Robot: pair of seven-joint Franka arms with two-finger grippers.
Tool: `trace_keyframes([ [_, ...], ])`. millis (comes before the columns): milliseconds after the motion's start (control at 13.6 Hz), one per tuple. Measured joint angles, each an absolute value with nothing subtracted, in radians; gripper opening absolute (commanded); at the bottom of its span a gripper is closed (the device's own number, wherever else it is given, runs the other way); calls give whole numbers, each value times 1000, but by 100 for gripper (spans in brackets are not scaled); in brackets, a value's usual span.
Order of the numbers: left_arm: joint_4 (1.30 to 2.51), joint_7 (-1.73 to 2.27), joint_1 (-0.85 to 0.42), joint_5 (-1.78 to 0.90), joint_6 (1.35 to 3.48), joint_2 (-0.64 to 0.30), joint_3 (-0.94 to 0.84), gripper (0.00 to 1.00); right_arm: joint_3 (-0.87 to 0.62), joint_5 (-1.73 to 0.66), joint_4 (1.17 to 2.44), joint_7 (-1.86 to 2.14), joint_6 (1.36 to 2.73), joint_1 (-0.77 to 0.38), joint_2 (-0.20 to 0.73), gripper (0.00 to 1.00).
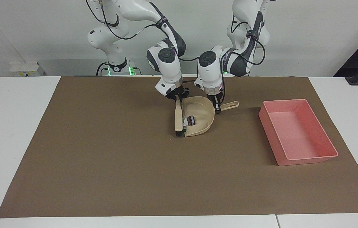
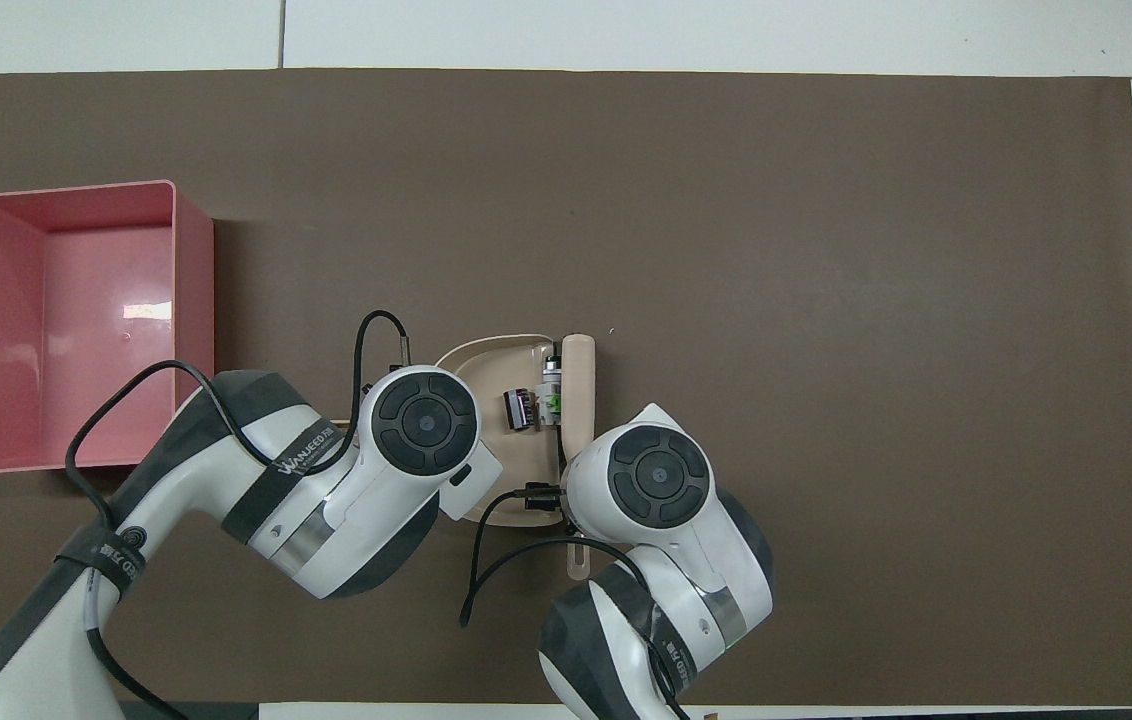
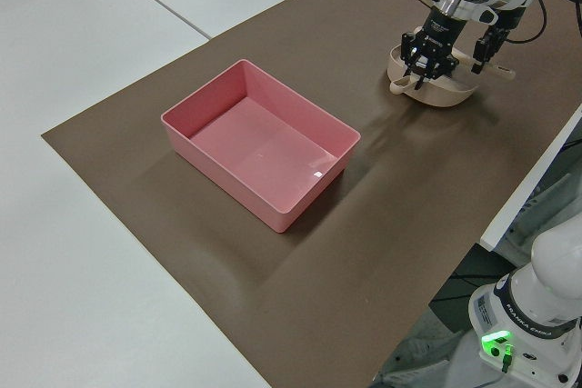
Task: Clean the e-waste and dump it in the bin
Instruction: 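Sweep the electronic parts into the dustpan with the brush in the right gripper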
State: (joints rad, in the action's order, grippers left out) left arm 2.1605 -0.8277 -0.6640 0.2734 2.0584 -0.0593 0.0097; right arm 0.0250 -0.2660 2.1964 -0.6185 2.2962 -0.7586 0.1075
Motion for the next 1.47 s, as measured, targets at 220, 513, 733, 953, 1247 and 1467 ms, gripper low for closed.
trace_keyframes([
  [220,2170,-826,-664,274,2068,-58,10,0,24,-268,2191,-652,2296,-780,112,0],
  [513,2185,-826,-663,276,2089,-54,14,0,23,-268,2159,-704,2298,-812,143,0],
  [733,2187,-826,-663,276,2092,-54,14,0,25,-268,2155,-705,2298,-812,146,0],
  [953,2189,-826,-663,277,2095,-53,14,0,27,-268,2155,-702,2292,-808,142,0],
  [1247,2200,-837,-660,279,2116,-52,16,0,34,-268,2156,-656,2240,-788,114,0],
  [1467,2205,-868,-652,279,2138,-52,18,0,36,-268,2172,-598,2209,-749,71,0],
])
